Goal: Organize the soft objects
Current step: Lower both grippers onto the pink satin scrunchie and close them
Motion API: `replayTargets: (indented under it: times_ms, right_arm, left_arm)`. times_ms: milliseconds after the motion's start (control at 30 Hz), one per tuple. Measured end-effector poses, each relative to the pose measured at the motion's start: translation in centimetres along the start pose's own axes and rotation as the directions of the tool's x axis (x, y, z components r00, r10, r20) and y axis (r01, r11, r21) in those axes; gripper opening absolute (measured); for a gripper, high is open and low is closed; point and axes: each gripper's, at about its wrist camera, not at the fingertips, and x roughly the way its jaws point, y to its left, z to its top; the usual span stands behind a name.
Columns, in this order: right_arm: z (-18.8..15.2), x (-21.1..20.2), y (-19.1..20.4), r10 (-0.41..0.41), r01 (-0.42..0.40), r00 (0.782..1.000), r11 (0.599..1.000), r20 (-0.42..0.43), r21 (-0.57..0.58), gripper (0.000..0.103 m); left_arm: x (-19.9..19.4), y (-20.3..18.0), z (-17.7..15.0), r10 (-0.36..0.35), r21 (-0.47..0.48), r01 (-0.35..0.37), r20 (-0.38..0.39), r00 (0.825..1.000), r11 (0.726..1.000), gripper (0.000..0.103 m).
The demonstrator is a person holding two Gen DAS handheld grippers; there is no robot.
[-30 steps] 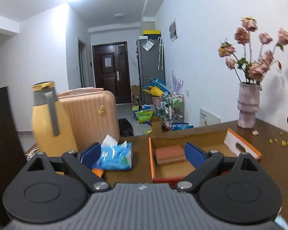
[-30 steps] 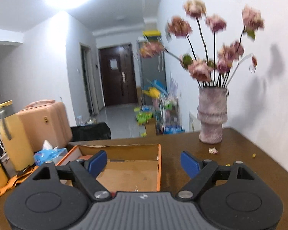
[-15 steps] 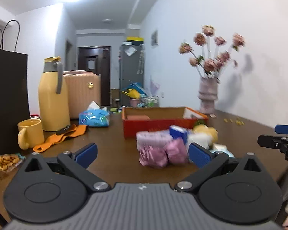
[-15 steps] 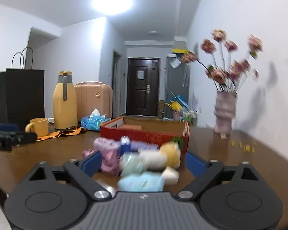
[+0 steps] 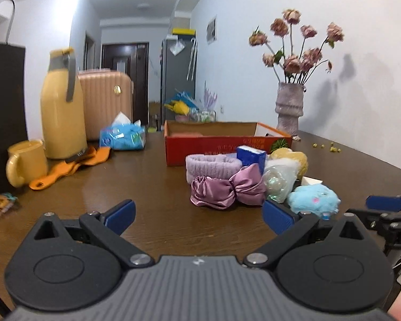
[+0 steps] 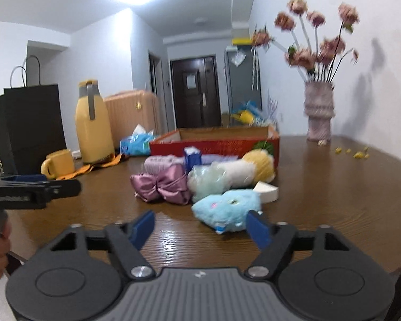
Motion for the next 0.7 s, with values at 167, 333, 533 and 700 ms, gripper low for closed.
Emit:
replayTargets:
  times_ms: [167,333,533,700]
  right_arm:
    - [3.1,4.4,0.9,0.068,-0.068,0.998,0.998,-0.012,0.007,0.052]
    - [6.5,10.8,1.7,0.097,-0.097,0.995,0.995,-0.013,0.027,0.045]
    - [7.7,16.7,1.9,0.077,-0.074,0.994,0.996,-0.076,0.042,0.025]
    - [5.4,13.8,3.4,0.133,-0.14,0.985,0.989,-0.106,-0.053,0.013]
  left_arm:
    - [5.2,1.8,2.2,-0.047,-0.103,0.041,-0.061,0.997,0.994,0.092]
    - [11.2,4.0,4.3,-0.132,-0.218,0.102,-0.131,0.983,0.971,0.076]
    - [15.6,5.6,3.4,-0.201,-0.314,0.111,-0.273,0.941,0.943,0.038]
    - [12.4,5.7,1.5,-0.266,-0.317,0.174,-0.274,0.924,0.932,0.02]
